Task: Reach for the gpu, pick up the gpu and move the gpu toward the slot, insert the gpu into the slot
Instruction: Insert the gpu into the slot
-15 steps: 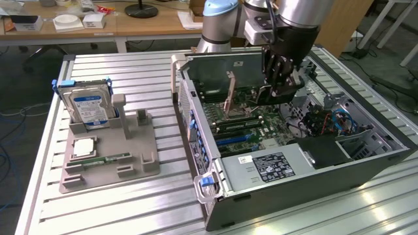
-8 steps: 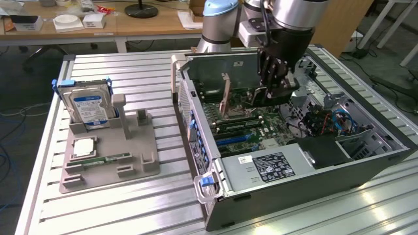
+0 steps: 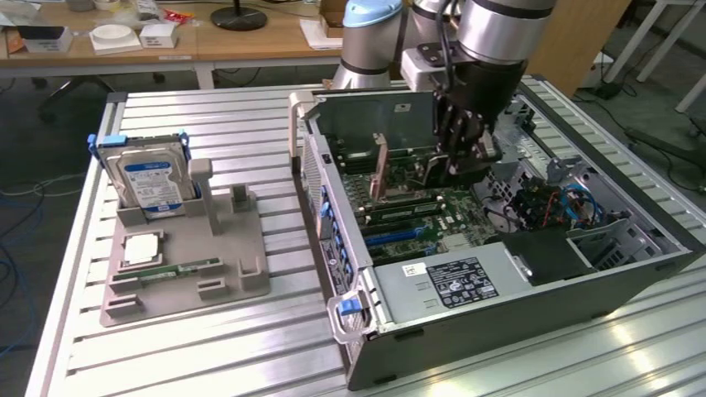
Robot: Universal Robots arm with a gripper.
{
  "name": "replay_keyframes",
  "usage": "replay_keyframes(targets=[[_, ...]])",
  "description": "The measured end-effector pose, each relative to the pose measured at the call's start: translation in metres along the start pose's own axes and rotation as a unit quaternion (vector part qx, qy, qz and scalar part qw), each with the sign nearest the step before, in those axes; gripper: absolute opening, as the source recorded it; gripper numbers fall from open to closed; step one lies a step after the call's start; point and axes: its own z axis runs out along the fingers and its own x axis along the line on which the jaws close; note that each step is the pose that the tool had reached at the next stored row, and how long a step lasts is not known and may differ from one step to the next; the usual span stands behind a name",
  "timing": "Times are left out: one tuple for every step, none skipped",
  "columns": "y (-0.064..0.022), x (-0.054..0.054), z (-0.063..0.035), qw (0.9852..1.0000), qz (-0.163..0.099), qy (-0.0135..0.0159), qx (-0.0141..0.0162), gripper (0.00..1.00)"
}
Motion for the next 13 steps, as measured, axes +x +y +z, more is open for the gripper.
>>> replay_keyframes(targets=[[0.0002,0.0,0.0012,1.0,0.0,0.0,0.0,0.27],[0.0003,0.0001,0.0024,1.0,-0.001,-0.0001,-0.0001,0.27],[0.0004,0.0001,0.0035,1.0,-0.001,-0.0002,-0.0002,0.27],[0.0007,0.0002,0.0044,1.0,-0.002,-0.0001,-0.0002,0.27],[0.0013,0.0002,0.0054,1.0,-0.002,-0.0002,-0.0002,0.27],[0.0018,0.0002,0.0062,1.0,-0.004,-0.0002,-0.0003,0.27],[0.0022,0.0003,0.007,1.0,-0.007,-0.0003,-0.0004,0.27],[0.0025,0.0003,0.0077,1.0,-0.01,-0.0005,-0.0004,0.27],[0.0026,0.0003,0.0083,0.9999,-0.012,-0.0005,-0.0005,0.27],[0.0027,0.0004,0.0089,0.9999,-0.015,-0.0006,-0.0006,0.27],[0.0028,0.0004,0.0095,0.9999,-0.017,-0.0007,-0.0007,0.27],[0.0029,0.0004,0.01,0.9998,-0.018,-0.0008,-0.0007,0.27],[0.0029,0.0004,0.0108,0.9998,-0.018,-0.0008,-0.0007,0.27]])
